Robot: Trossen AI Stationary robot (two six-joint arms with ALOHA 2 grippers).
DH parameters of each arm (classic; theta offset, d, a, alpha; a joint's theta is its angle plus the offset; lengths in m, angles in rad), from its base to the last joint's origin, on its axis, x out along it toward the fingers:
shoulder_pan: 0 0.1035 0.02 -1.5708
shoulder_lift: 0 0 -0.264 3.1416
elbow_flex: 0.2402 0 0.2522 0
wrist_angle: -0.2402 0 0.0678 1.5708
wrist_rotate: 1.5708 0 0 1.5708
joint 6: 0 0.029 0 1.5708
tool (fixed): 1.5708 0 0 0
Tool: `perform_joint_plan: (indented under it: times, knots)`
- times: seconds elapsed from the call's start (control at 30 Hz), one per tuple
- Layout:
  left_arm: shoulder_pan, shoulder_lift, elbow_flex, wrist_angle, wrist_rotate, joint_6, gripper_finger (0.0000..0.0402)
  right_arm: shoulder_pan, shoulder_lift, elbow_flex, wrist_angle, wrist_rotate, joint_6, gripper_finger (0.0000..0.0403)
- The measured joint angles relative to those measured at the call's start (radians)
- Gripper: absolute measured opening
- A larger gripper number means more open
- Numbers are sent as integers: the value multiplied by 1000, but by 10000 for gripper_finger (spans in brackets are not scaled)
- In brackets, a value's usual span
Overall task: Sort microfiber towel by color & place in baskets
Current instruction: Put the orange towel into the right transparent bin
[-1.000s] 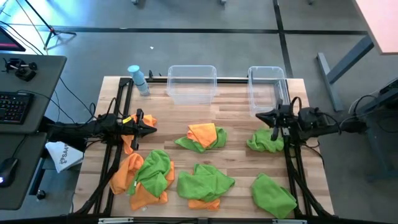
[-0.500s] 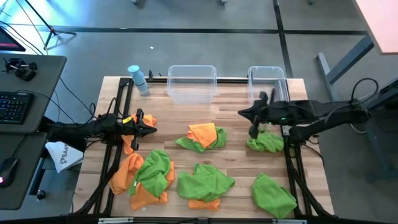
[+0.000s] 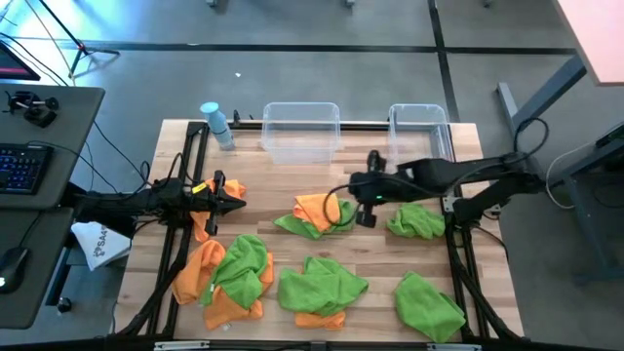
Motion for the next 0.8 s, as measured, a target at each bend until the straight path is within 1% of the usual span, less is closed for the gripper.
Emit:
perform_joint_plan:
  times: [0.1, 0.17, 0.23, 0.3, 0.43, 0.57, 0.67, 0.8]
  knots:
    - [0, 0, 0, 0, 0, 0, 0, -23, 63, 25, 0, -48, -32, 0]
    - [0, 0, 0, 0, 0, 0, 0, -47, 103, 33, 1, -99, -49, 2]
    - [0, 0, 0, 0, 0, 0, 0, -73, 141, 34, 2, -167, -63, 13]
    - [0, 0, 0, 0, 0, 0, 0, -97, 179, 34, 2, -209, -80, 34]
    - [0, 0, 0, 0, 0, 0, 0, -132, 247, 34, 18, -192, -142, 91]
    - [0, 0, 0, 0, 0, 0, 0, -156, 312, 34, 98, -185, -221, 142]
    - [0, 0, 0, 0, 0, 0, 0, -165, 360, 34, 171, -185, -288, 164]
    - [0, 0, 0, 0, 0, 0, 0, -170, 416, 34, 222, -189, -339, 171]
